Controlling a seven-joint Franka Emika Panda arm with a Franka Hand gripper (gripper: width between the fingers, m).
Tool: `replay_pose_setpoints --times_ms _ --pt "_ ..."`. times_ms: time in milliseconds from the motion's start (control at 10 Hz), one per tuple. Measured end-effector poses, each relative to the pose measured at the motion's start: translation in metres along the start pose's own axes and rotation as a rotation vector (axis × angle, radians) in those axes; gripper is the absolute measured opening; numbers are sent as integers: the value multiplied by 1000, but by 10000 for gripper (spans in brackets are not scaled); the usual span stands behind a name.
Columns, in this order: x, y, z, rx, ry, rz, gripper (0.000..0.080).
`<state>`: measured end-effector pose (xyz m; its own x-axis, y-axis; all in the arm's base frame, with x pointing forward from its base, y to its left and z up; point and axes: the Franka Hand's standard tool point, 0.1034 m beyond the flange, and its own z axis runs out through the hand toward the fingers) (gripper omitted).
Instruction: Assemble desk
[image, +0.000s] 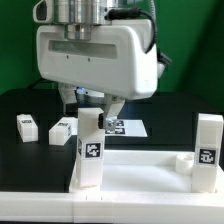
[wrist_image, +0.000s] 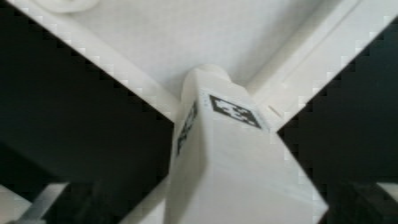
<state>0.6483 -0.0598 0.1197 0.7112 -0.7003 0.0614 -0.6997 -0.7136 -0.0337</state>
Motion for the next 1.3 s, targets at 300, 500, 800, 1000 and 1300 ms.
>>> replay_pose_setpoints --times_ms 300,500,800,1000,1300 --pt "-5 -6 0 -2 0 -305 648" --pt "-7 -7 0 -2 -2 -500 648" --pt "-4 -5 -1 -1 0 -729 648" --pt "-1 -2 -1 -2 -1 -867 648" --pt "-1 -1 0 -2 -2 -882 535"
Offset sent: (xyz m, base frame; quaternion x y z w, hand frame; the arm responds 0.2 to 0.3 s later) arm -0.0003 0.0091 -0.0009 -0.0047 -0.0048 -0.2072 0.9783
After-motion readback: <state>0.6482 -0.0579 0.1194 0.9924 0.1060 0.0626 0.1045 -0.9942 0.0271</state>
